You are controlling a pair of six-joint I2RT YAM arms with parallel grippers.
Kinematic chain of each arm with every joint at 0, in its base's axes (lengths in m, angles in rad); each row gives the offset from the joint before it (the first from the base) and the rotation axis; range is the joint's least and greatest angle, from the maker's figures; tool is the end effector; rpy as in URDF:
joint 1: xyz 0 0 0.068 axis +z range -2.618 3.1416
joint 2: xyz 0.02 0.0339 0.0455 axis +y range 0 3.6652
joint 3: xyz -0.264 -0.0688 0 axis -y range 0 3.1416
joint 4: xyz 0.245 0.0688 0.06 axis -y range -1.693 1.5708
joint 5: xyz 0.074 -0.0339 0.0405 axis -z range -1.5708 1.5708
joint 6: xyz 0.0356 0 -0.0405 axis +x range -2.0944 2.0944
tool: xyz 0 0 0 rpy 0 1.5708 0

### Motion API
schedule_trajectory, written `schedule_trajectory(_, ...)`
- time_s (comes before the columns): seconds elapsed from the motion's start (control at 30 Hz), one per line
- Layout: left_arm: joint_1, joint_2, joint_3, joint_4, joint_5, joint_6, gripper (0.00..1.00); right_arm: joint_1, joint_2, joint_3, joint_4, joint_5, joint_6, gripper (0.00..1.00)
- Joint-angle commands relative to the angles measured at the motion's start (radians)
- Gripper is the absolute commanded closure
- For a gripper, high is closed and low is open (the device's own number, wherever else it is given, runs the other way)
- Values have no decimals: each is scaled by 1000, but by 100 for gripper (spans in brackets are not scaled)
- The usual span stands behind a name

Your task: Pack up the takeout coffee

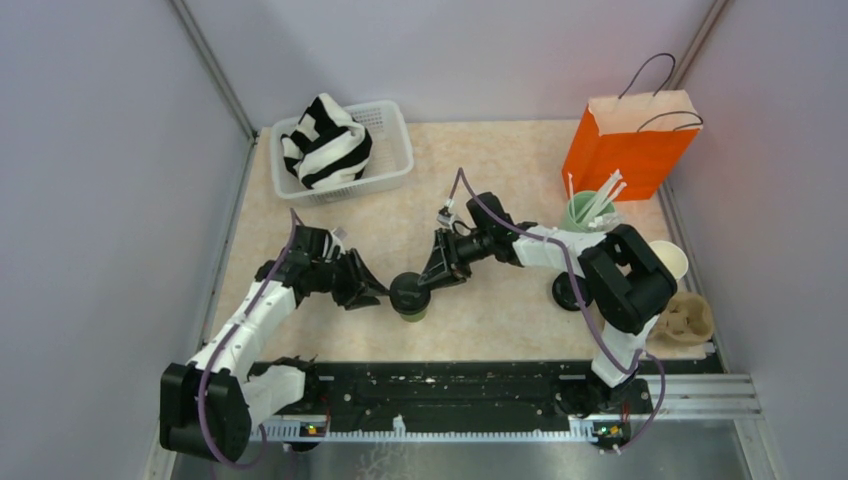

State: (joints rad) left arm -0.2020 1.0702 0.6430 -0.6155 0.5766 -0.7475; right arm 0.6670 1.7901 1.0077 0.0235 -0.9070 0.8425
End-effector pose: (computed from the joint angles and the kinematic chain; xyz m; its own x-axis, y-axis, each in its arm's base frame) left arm 0.1856 -0.0578 0.2085 -0.9179 -0.3937 -0.0494 -0.2545 0.6797 -0.6879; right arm 0.2679 0.2467 0.1750 -0.9794 -0.1859 -0.0784 -0.1491 0.4046 0.9023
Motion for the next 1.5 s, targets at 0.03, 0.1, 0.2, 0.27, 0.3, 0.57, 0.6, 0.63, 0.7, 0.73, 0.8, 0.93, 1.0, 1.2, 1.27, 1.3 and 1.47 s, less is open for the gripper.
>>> schedule_trajectory(0.03, -39, 92, -89, -97, -198, 64, 56, 4, 29, -11, 30, 62, -15, 57)
schedule_trajectory(0.1, -39, 82, -59, -124, -207, 73, 55, 4, 21, 12, -8, 57, -40, 56)
schedule_trajectory(0.2, -39, 29, 54, -201, -226, 97, 52, 4, -22, 64, -107, 53, -93, 50)
schedule_trajectory(0.27, -39, -4, 101, -224, -206, 108, 46, 2, -47, 99, -172, 56, -131, 44)
schedule_trajectory(0.3, -38, -14, 113, -231, -188, 106, 42, -3, -54, 119, -208, 61, -155, 41)
schedule_trajectory(0.57, -37, -93, 166, -158, -50, 89, 14, -37, -131, 169, -412, 77, -278, 32)
schedule_trajectory(0.6, -37, -97, 162, -111, -33, 85, 12, -34, -144, 160, -408, 69, -272, 32)
schedule_trajectory(0.63, -37, -94, 163, -82, -29, 75, 10, -28, -154, 146, -396, 62, -260, 32)
schedule_trajectory(0.7, -37, -78, 155, 6, 10, 55, 8, -8, -166, 115, -372, 55, -246, 32)
schedule_trajectory(0.73, -37, -65, 130, 63, 36, 42, 7, 6, -163, 105, -359, 50, -243, 33)
schedule_trajectory(0.8, -37, -16, 93, 176, 94, 17, 11, 24, -149, 85, -332, 41, -230, 37)
schedule_trajectory(0.93, -41, 99, 114, 143, 103, 45, 27, 39, -123, 61, -247, 35, -179, 53)
schedule_trajectory(1.0, -42, 109, 115, 118, 83, 62, 31, 42, -101, 71, -253, 42, -176, 61)
schedule_trajectory(1.2, -43, 46, 49, 101, 68, 17, 42, 42, -57, 123, -267, 103, -180, 69)
schedule_trajectory(1.27, -46, 11, 12, 110, 70, -16, 44, 42, -34, 149, -282, 127, -184, 71)
schedule_trajectory(1.3, -46, -5, -1, 110, 68, -27, 45, 41, -22, 168, -295, 139, -193, 72)
schedule_trajectory(1.47, -54, -65, -50, 106, 77, -62, 47, 22, 37, 263, -367, 175, -243, 72)
